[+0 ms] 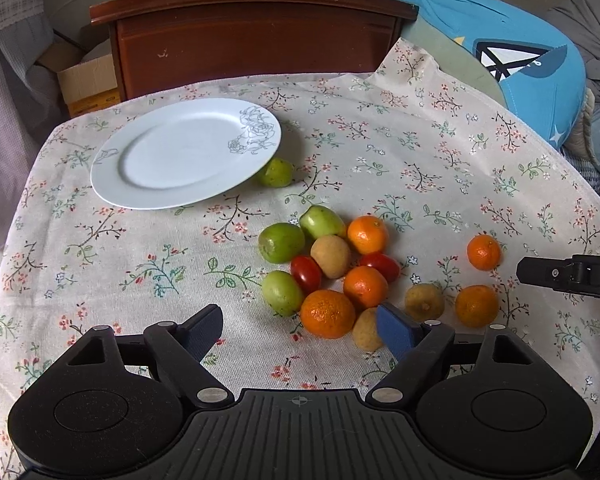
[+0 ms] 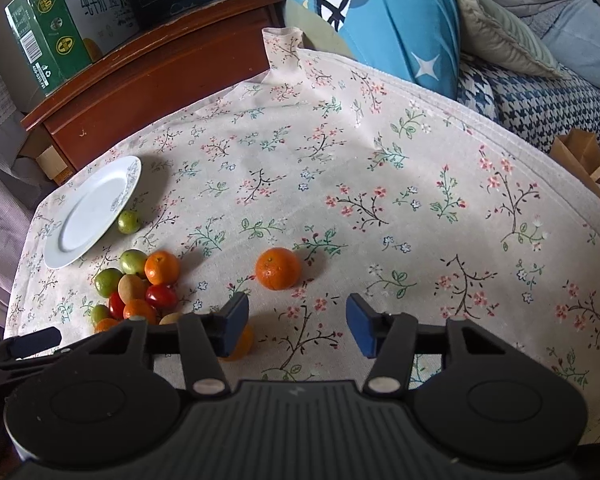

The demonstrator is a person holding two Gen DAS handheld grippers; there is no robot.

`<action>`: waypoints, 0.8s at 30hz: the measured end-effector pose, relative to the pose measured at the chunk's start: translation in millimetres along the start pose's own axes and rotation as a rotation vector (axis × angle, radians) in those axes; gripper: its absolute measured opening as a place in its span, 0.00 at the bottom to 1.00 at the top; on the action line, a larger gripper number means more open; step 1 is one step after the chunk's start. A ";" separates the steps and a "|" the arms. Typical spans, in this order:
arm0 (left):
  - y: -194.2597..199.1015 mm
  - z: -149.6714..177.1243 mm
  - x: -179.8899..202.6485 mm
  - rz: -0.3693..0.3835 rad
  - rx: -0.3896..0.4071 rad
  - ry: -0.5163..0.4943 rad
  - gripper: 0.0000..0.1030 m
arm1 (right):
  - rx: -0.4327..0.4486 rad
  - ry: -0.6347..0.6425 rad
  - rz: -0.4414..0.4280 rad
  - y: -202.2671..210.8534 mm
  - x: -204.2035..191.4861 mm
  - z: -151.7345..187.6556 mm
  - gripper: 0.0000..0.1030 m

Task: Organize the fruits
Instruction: 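Lower the left tool onto a small mandarin and close it while the right tool grasps another mandarin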

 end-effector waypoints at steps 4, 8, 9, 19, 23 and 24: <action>-3.1 0.3 -0.1 0.002 0.003 0.003 0.79 | 0.001 -0.008 -0.001 -7.6 -0.8 -2.2 0.53; -6.0 0.7 -0.6 0.019 -0.007 0.020 0.72 | 0.005 -0.009 -0.005 -14.6 -3.2 -4.2 0.53; -6.4 0.2 -0.8 0.019 -0.006 0.022 0.72 | 0.007 -0.009 -0.009 -16.9 -4.1 -5.5 0.53; -5.5 -1.2 2.5 0.049 -0.002 0.031 0.62 | -0.019 -0.035 -0.013 -46.4 -2.1 -5.8 0.34; -5.9 -1.0 1.9 0.055 -0.001 0.040 0.61 | -0.011 -0.025 -0.005 -49.7 -1.7 -4.8 0.28; -5.4 -0.9 2.5 0.056 0.003 0.036 0.61 | -0.010 -0.023 -0.007 -49.7 -2.0 -4.9 0.28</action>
Point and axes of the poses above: each gripper's, at about its wrist camera, not at the fingertips, and y roughly against the way its jaws point, x to its right, z to its underside, the point moved 9 cm from there along -y, roughly the way its jaws point, and after that the axes turned 12 degrees about -z, right-handed, at the moved point
